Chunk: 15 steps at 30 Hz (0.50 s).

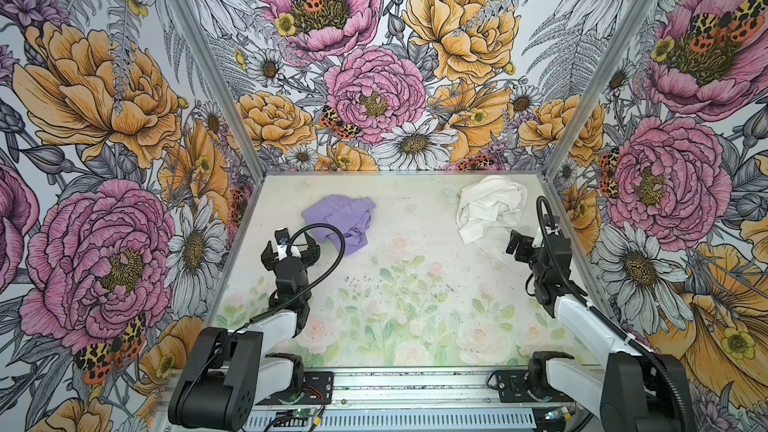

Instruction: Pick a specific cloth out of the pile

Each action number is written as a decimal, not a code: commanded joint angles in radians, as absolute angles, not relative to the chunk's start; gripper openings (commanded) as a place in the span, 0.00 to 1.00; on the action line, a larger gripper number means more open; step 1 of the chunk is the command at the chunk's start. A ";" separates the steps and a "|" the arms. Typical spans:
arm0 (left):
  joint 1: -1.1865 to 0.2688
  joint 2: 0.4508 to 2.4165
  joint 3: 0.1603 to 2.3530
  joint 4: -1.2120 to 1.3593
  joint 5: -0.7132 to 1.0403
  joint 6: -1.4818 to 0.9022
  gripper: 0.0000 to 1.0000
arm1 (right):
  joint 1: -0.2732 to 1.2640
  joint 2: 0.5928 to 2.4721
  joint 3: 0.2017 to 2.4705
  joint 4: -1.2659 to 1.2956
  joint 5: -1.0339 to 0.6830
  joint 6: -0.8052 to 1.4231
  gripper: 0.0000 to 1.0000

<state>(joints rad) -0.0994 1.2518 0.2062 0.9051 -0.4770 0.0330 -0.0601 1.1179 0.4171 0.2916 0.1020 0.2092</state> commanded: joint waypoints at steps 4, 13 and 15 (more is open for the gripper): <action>-0.054 1.373 0.197 1.118 -0.340 0.012 0.99 | -0.080 1.245 0.344 0.645 0.051 0.160 0.99; -0.034 1.583 0.227 1.277 -0.263 0.007 0.99 | -0.102 1.470 0.335 0.926 -0.026 0.144 0.99; -0.033 1.557 0.243 1.201 -0.268 0.002 0.99 | -0.100 1.507 0.336 0.956 -0.043 0.136 0.99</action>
<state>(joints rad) -0.0406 1.5681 0.2134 1.1679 -0.3004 0.0246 -0.0933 1.4628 0.3454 0.8066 0.0013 0.1539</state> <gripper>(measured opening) 0.986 0.995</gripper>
